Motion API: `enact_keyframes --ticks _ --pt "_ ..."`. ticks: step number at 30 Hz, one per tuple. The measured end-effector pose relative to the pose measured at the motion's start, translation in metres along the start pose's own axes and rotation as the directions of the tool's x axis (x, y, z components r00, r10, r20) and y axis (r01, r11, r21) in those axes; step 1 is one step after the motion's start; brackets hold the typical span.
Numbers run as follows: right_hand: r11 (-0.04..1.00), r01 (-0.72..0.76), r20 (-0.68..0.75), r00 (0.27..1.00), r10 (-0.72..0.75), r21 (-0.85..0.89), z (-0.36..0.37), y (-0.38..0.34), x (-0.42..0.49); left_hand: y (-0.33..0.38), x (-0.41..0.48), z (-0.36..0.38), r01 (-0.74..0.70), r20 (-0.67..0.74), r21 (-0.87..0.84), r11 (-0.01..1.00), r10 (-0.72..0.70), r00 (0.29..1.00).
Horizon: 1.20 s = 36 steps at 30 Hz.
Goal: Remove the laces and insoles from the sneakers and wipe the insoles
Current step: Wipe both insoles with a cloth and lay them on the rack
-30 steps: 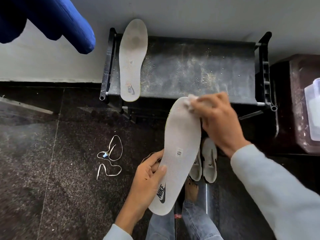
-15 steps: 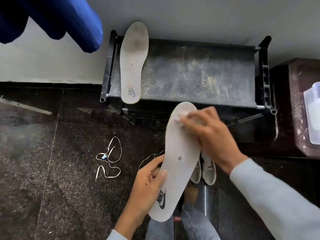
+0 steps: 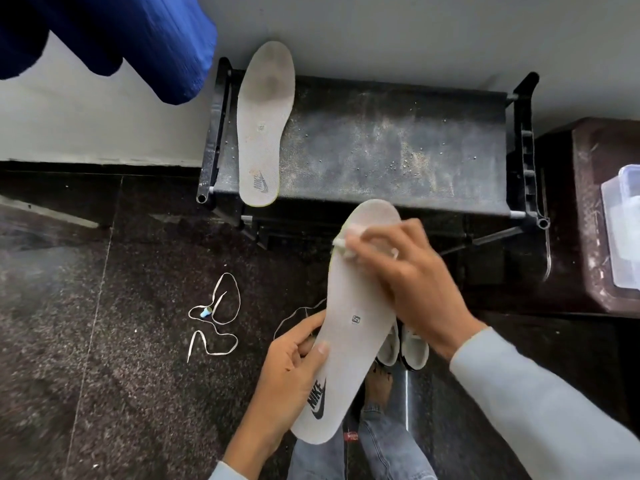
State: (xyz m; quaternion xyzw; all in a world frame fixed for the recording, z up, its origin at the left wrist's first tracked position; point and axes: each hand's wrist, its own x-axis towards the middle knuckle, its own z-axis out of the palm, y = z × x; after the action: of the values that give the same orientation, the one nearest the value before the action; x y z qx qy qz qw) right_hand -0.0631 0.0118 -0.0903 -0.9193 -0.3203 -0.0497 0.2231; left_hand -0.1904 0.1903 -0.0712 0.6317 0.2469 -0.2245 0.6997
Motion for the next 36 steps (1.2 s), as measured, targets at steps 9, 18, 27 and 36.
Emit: enact_keyframes --ticks 9,18,27,36 --pt "0.989 -0.139 -0.266 0.953 0.148 0.052 -0.036 -0.001 0.009 -0.004 -0.002 -0.002 0.037 -0.041 -0.042 0.998 -0.038 0.998" --pt "0.995 -0.066 0.111 0.992 0.057 0.077 0.010 0.015 -0.023 -0.001 -0.001 0.002 0.038 -0.049 -0.084 0.996 -0.042 0.998" --pt "0.987 -0.067 -0.134 0.987 0.087 0.148 -0.033 -0.020 -0.022 -0.005 0.003 0.005 0.036 -0.084 -0.079 0.996 -0.043 0.996" --pt "0.992 -0.054 0.109 0.993 0.041 0.114 0.012 0.027 -0.011 0.002 0.002 0.003 0.038 -0.042 -0.075 0.996 -0.041 0.998"
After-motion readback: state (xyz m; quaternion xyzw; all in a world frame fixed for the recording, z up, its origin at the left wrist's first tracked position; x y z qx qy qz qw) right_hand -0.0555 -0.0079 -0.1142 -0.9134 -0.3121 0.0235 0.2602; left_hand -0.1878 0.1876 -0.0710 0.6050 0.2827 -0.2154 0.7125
